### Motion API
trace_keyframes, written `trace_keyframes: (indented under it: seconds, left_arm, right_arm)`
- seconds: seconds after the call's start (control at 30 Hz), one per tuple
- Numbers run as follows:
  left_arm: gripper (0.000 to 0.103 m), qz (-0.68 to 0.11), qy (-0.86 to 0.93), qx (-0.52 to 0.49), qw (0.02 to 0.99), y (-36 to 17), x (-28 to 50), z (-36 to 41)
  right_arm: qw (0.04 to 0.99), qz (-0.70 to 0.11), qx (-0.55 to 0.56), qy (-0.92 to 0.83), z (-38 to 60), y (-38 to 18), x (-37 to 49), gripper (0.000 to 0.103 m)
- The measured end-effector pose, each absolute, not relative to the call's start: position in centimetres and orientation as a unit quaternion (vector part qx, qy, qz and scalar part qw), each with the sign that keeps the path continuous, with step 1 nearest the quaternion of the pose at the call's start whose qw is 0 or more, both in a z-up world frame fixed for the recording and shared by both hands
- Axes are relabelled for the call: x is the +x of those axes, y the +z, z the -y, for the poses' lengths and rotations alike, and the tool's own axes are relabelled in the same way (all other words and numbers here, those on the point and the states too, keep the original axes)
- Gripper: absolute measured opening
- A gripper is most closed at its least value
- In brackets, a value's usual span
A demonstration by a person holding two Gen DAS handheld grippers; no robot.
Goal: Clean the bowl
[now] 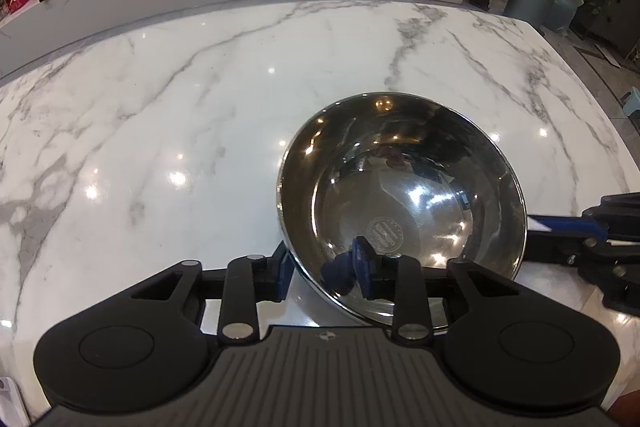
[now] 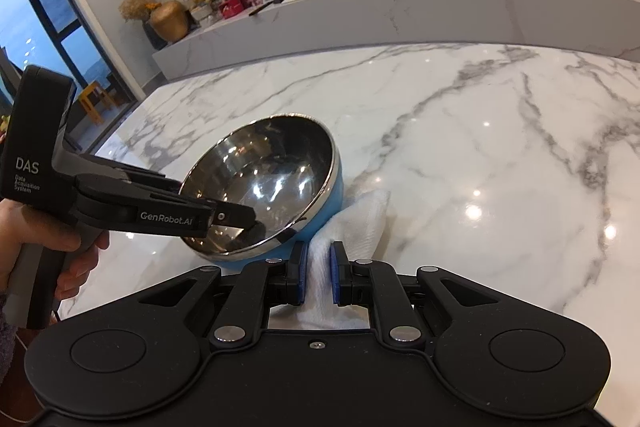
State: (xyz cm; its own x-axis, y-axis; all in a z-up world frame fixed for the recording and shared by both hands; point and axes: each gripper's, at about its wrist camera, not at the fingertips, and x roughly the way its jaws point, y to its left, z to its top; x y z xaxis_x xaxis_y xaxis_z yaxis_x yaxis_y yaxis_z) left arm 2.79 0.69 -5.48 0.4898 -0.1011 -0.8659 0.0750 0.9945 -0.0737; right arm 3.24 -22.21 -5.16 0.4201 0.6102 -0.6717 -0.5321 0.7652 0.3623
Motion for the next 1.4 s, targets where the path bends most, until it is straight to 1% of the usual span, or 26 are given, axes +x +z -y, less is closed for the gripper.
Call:
trace_keyframes:
  seconds: [0.2,0.3,0.47,0.73,0.83,0.87,0.9,1.07,1.2,1.3,1.4]
  left_arm:
    - [0.024,-0.499,-0.066,0.001,0.864,-5.4,2.6,-0.3]
    - [0.024,-0.498,-0.075,0.005,0.864,-5.3,2.6,0.0]
    - [0.024,-0.497,-0.078,0.007,0.864,-5.4,2.6,0.3]
    - [0.024,-0.497,-0.076,0.008,0.865,-5.4,2.4,0.6]
    - [0.030,-0.498,-0.072,0.002,0.864,-5.5,2.3,0.8]
    - [0.036,-0.499,-0.071,0.000,0.864,-5.5,2.2,0.7]
    - [0.038,-0.499,-0.071,-0.002,0.864,-5.6,2.2,0.6]
    - [0.040,-0.506,-0.076,-0.022,0.859,-6.0,2.2,0.6]
    - [0.042,-0.507,-0.074,-0.021,0.859,-6.0,2.3,0.7]
    - [0.042,-0.508,-0.073,-0.021,0.858,-6.0,2.4,0.6]
    - [0.042,-0.509,-0.073,-0.020,0.857,-5.9,2.3,0.5]
  right_arm:
    - [0.864,-0.378,0.072,0.323,23.7,-3.8,3.2,0.011]
    - [0.868,-0.372,0.078,0.318,24.1,-3.5,3.3,0.011]
    - [0.865,-0.386,0.077,0.312,24.1,-3.9,3.5,0.011]
    - [0.856,-0.428,0.046,0.285,23.2,-5.5,4.1,0.011]
    - [0.855,-0.442,0.033,0.269,22.9,-6.1,4.2,0.011]
    - [0.854,-0.446,0.027,0.265,22.8,-6.3,4.2,0.011]
    - [0.854,-0.449,0.023,0.263,22.6,-6.5,4.3,0.012]
    - [0.854,-0.452,0.010,0.258,22.3,-7.1,4.0,0.014]
    - [0.851,-0.456,0.001,0.261,22.0,-7.3,3.9,0.015]
    - [0.849,-0.458,-0.008,0.262,21.7,-7.5,3.9,0.019]
    - [0.848,-0.460,-0.018,0.262,21.4,-7.7,3.7,0.020]
